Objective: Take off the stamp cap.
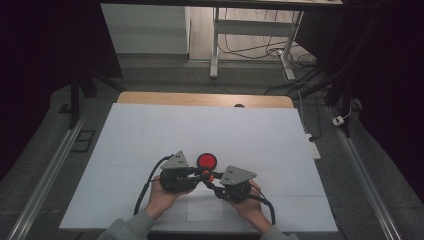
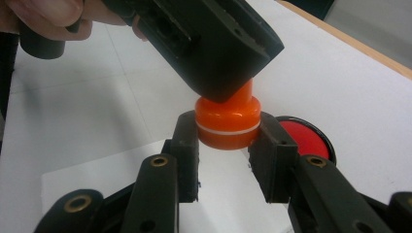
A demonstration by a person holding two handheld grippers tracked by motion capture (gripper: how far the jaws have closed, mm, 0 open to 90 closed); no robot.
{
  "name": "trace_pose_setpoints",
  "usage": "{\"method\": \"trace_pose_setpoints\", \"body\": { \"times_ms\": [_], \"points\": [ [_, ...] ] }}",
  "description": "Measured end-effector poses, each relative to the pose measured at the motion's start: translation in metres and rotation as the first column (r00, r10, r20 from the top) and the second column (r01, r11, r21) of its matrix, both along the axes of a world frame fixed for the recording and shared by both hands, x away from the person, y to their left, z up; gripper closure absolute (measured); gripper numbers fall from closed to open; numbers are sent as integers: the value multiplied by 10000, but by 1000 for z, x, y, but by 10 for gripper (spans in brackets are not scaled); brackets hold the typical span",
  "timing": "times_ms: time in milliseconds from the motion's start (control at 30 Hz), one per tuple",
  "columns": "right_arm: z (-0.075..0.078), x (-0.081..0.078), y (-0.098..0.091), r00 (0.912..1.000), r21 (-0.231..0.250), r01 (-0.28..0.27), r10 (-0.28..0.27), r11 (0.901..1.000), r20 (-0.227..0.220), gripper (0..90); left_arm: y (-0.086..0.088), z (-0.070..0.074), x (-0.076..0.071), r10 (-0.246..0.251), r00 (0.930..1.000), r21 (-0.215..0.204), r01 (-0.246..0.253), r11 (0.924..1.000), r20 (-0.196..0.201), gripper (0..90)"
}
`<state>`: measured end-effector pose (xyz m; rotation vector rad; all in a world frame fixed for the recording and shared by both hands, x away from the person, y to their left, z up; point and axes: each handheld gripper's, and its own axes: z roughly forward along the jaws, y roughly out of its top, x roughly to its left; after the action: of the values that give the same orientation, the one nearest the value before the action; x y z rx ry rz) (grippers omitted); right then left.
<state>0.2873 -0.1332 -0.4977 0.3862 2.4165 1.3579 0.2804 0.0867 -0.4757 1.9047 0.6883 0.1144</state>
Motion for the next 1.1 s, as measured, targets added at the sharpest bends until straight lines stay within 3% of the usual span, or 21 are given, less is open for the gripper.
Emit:
{"method": "trace_pose_setpoints", "body": {
  "times_ms": [167, 200, 233, 300, 333, 400, 500, 700, 900, 1100],
  "points": [
    [1, -1, 0, 10000, -61, -2, 2, 10000, 41, 649, 1, 0, 0, -40, 10000, -80, 40, 10000, -31, 730],
    [1, -1, 0, 10000, -57, 3, -2, 10000, 57, 650, 3, 1, -1, 301, 9993, -140, -298, 9995, 211, 730],
    [-3, 0, -1, 9998, -763, 42, -28, 9971, 184, 650, 7, 4, -1, 520, 9979, -215, -512, 9985, 383, 732],
    [-7, 1, -4, 9998, -755, 192, -188, 9970, 59, 650, 27, 10, 5, 675, 9977, -845, -665, 9942, 88, 732],
    [-8, 3, -11, 9980, -3, 453, -452, 9990, -439, 650, 29, 9, 5, 702, 9975, -816, -695, 9942, 52, 732],
    [1, 4, -12, 9976, 475, 545, -523, 9974, -454, 650, 24, 5, 5, 538, 9986, -680, -537, 9962, -5, 731],
    [10, 3, -10, 9991, 377, 415, -413, 9984, -75, 650, 15, 5, 2, 340, 9994, -490, -334, 9982, 98, 730],
    [5, 8, -22, 9961, 382, 828, -815, 9958, -327, 649, 21, 6, 4, 444, 9990, -617, -442, 9971, 11, 729],
    [5, 11, -32, 9940, 436, 1058, -1044, 9934, -329, 648, 20, 4, 4, 288, 9996, -409, -287, 9988, 11, 728],
    [4, 12, -37, 9919, 417, 1235, -1221, 9915, -343, 648, 21, 3, 4, 289, 9996, -457, -288, 9985, 10, 728]
  ]
}}
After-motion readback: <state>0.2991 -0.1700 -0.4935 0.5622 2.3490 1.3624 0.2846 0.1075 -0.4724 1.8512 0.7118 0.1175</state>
